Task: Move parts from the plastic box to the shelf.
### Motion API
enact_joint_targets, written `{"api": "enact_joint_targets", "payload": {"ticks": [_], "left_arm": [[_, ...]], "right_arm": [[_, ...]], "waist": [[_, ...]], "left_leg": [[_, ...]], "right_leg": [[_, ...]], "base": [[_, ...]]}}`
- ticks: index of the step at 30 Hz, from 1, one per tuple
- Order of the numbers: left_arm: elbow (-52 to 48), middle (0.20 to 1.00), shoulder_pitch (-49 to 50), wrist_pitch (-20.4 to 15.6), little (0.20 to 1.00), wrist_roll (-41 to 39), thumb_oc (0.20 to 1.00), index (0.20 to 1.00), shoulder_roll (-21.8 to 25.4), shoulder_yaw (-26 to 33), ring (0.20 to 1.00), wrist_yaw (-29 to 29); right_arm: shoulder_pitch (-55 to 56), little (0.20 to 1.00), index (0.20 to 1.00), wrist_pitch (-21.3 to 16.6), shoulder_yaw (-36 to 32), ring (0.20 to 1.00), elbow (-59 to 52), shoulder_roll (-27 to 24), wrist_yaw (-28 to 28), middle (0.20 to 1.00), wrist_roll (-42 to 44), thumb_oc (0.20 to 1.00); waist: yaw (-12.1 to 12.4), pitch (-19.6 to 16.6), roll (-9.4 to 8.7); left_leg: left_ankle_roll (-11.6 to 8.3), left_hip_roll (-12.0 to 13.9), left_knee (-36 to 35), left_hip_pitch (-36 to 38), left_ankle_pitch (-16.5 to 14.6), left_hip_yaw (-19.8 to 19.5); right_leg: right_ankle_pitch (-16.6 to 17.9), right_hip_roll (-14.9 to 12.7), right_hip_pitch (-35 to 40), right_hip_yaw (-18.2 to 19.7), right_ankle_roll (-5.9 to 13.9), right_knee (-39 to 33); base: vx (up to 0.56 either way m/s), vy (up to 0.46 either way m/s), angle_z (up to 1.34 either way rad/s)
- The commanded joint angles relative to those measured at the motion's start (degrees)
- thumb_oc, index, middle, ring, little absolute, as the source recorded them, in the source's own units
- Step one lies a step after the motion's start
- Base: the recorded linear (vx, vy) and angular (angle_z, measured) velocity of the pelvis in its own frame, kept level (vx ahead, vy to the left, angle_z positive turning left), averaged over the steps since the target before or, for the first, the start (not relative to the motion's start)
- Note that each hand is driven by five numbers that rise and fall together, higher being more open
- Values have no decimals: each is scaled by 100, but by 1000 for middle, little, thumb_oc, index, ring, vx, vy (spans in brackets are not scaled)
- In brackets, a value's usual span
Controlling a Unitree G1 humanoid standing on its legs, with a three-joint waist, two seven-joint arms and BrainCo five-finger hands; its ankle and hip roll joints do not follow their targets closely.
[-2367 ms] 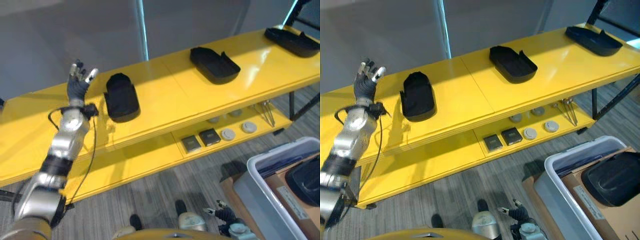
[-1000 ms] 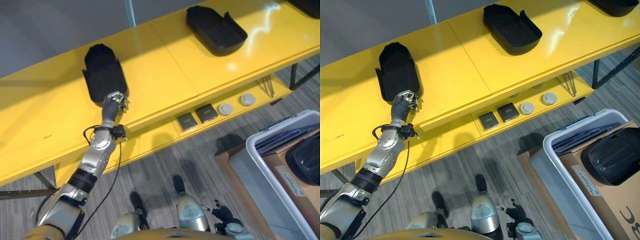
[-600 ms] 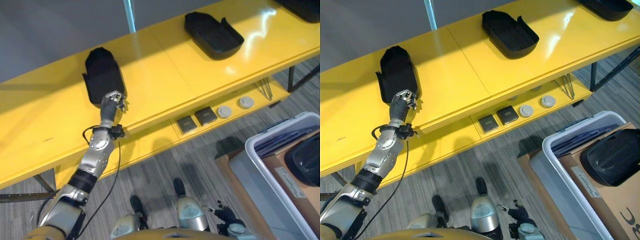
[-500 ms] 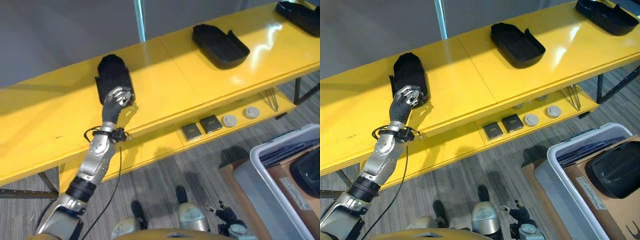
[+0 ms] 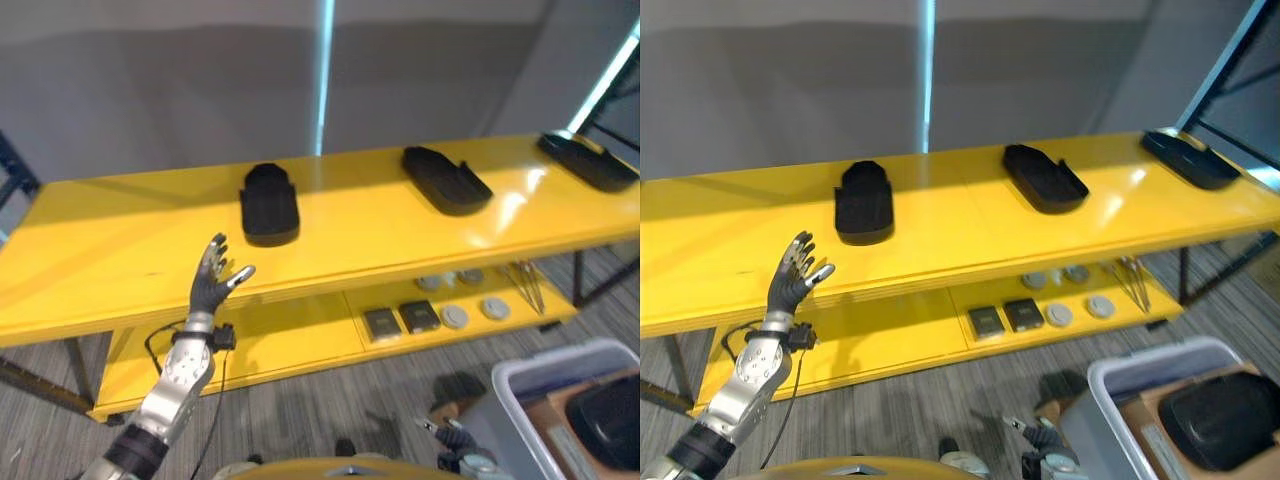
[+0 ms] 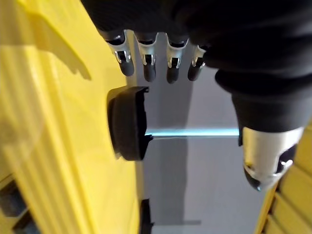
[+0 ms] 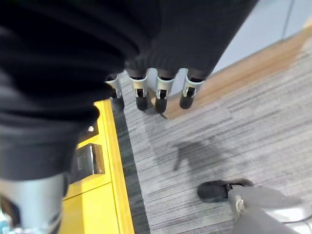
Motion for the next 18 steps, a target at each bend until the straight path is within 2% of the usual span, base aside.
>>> {"api": "enact_joint_targets", "payload": {"ticks": [1,4,8,10,11,14,15,16,18], "left_arm": [[-204,1000,-742,-619,1000,693,1000,1000,24,109,1000,68],[-38,1000,-932,-686,1000,692,1000,1000,71,-105,1000,-225],[163,1000,-1102,-806,1000,936,1000,1000,148,-309,1000,-211],[177,1000,-1140,-685,1000,916,1000,1000,209,-338,1000,-87],[221,1000,-1157,-548,1000,782,1000,1000,234,-315,1000,81],[329,1000,-1165,-277,1000,622,1000,1000,255,-290,1000,10],[515,1000,-1173,-128,1000,557,1000,1000,210,-243,1000,111],[841,1000,-1125,53,1000,66,1000,1000,84,-197,1000,116],[1087,1000,-1105,179,1000,104,1000,1000,-39,-162,1000,401]], "right_arm": [[100,1000,1000,77,8,1000,142,-28,127,1000,15,1000],[251,1000,1000,132,-97,1000,196,68,86,1000,494,1000],[494,1000,1000,368,-242,1000,201,151,101,1000,329,1000],[590,1000,1000,414,-342,1000,311,198,117,1000,279,1000],[613,1000,1000,406,-399,1000,380,207,200,1000,94,1000],[637,1000,1000,423,-453,1000,429,219,311,1000,-72,1000],[661,1000,1000,431,-449,1000,419,240,382,1000,-215,1000],[697,1000,1000,443,-426,1000,393,282,429,1000,-337,1000],[717,1000,1000,475,-412,1000,369,305,459,1000,-386,1000]], "waist": [[-256,348,43],[-413,378,50],[-603,493,72],[-631,569,106],[-622,605,116],[-570,635,126],[-526,645,142],[-497,628,176],[-505,613,191]], "left_leg": [[98,320,656,-302,-548,685],[185,278,604,-269,-590,901],[248,246,562,-230,-656,1207],[259,283,562,-171,-740,1479],[229,349,558,-172,-742,1780],[188,441,525,-154,-746,2187],[151,545,464,-124,-711,2563],[122,664,394,-68,-687,2930],[110,722,373,-45,-679,3105]], "right_leg": [[-644,243,790,-753,-69,115],[-572,212,640,-702,1,209],[-414,127,339,-728,135,337],[-384,3,218,-1044,224,402],[-331,-132,99,-1408,296,435],[-283,-278,4,-1867,393,450],[-262,-387,-33,-2268,451,461],[-288,-475,-26,-2667,478,451],[-328,-493,-13,-2822,457,432]], "base": [[-60,96,-201],[-63,90,-55],[-62,66,-38],[-71,10,-55],[-107,-32,-111],[-87,-68,-140],[-94,-143,-150],[-67,-169,-151],[29,-134,-147]]}}
